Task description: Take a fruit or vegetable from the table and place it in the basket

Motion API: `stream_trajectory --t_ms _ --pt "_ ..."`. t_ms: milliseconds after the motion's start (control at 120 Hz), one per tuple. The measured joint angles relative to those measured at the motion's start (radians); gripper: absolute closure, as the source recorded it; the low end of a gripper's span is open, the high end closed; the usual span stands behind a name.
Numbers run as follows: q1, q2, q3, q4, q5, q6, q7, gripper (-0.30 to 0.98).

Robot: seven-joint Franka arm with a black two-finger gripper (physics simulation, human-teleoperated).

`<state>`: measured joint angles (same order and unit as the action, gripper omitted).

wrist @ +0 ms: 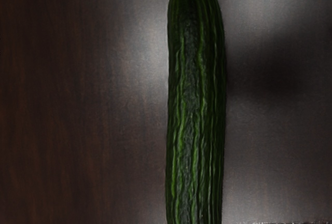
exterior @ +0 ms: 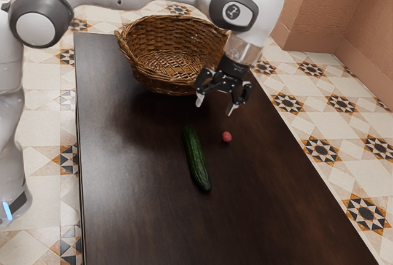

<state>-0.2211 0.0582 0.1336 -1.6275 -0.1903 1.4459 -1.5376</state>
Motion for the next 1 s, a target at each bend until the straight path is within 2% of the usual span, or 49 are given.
stream_trajectory --t_ms 83,142,217,300,1000 --pt "-0.160 -0.096 0.133 -0.157 -0.004 0.085 0.064 0.01" --pt "-0.205 -0.154 0.172 -0.242 -0.006 0.132 0.104 0.01" --pt "-0.175 -0.221 0.188 -0.346 -0.005 0.190 0.149 0.01" --pt "-0.142 -0.233 0.196 -0.387 -0.003 0.236 0.194 0.01" --pt "-0.198 -0.097 0.195 -0.401 -0.030 0.425 0.404 0.02"
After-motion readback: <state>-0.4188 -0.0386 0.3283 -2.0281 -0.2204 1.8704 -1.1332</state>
